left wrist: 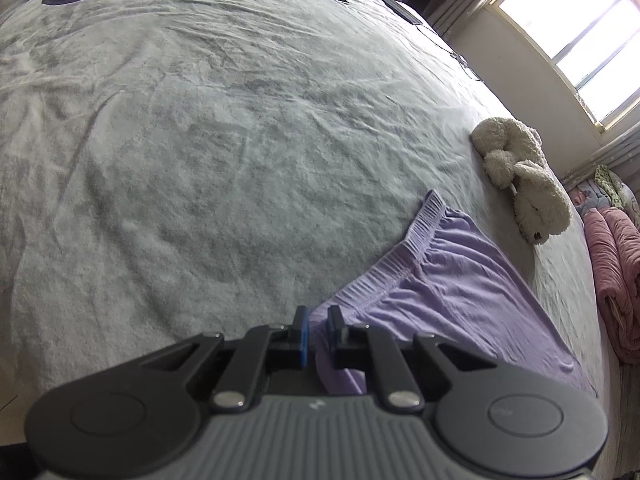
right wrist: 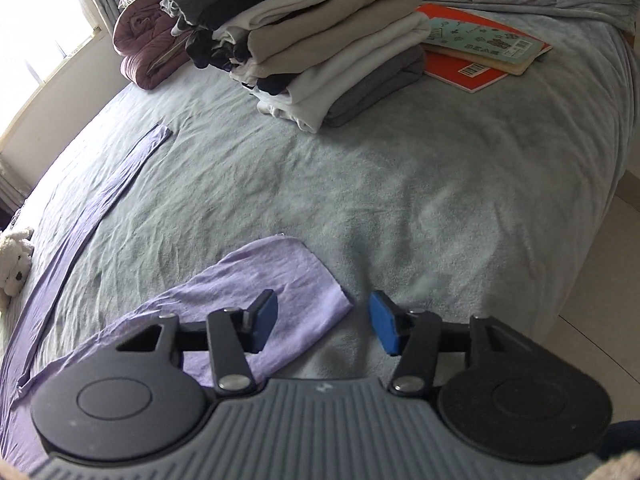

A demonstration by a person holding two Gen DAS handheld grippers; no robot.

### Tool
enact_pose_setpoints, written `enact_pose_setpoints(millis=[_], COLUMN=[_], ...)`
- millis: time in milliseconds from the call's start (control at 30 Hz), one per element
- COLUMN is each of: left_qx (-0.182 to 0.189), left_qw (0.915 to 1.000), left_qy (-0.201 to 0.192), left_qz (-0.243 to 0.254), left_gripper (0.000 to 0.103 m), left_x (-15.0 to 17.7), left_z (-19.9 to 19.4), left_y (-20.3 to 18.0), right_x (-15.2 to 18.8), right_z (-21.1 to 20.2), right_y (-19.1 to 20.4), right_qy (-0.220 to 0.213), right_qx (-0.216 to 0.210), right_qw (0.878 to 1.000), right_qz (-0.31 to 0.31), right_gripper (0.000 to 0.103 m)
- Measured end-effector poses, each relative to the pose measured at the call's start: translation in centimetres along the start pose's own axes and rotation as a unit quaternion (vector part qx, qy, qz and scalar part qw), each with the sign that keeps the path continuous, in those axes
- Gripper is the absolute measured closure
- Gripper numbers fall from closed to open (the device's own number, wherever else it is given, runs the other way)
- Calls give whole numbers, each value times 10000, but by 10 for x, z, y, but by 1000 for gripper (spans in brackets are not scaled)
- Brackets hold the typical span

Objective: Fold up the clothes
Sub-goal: 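Grasp the lavender garment with the right gripper while the left gripper holds the waistband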

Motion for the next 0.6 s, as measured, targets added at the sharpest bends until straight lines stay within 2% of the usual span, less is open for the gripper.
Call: enact_pose_setpoints(millis=[133,267,333,400,433,467,500,533,600], left_qx=[33,25,12,5,4,6,11,18,21], left_qw=[10000,10000,10000,10000,10000,10000,10000,10000,10000], left_qy=[24,27,20,17,15,13,15,19,26], left_qz=[-42,-10,18,36,42,46,43,38,30], left_gripper=[94,94,94,94,94,94,94,94,94], left_x=[-1,-1,-1,-1,0,0,-1,-1,-1], left_z=[-1,-1,0,0,0,0,0,0,0], left_y=[2,1,0,-1,-1,0,0,0,1], right_x=[-4,-4,-5,-3,-2,-1,0,-1,0], right_z=[-8,-15,-19,-12,-6,-2,0,0,-1], right_y=[-15,-15,-10,-6,-8,-11,-16,-19,-26], right_qy=[-76,-309,-364,-111,44,125,159,166,183], right_qx=[-359,-390,-597,-648,-525,-421,-394,-418,-611], right_qw=[9974,9963,9959,9966,9969,9965,9954,9943,9905], right_qz=[623,706,567,500,583,713,858,969,1215], right_gripper=[51,51,51,51,51,59,62,65,64])
Point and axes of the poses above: each gripper's, at about its wrist camera, not at the fingertips, and z roughly the way its jaws point, y to its left, x to its underside, the point moved 2 cm from there along z, roughly the way its jaws point, and after that the axes turned 10 degrees about y, right-handed, at the moved point
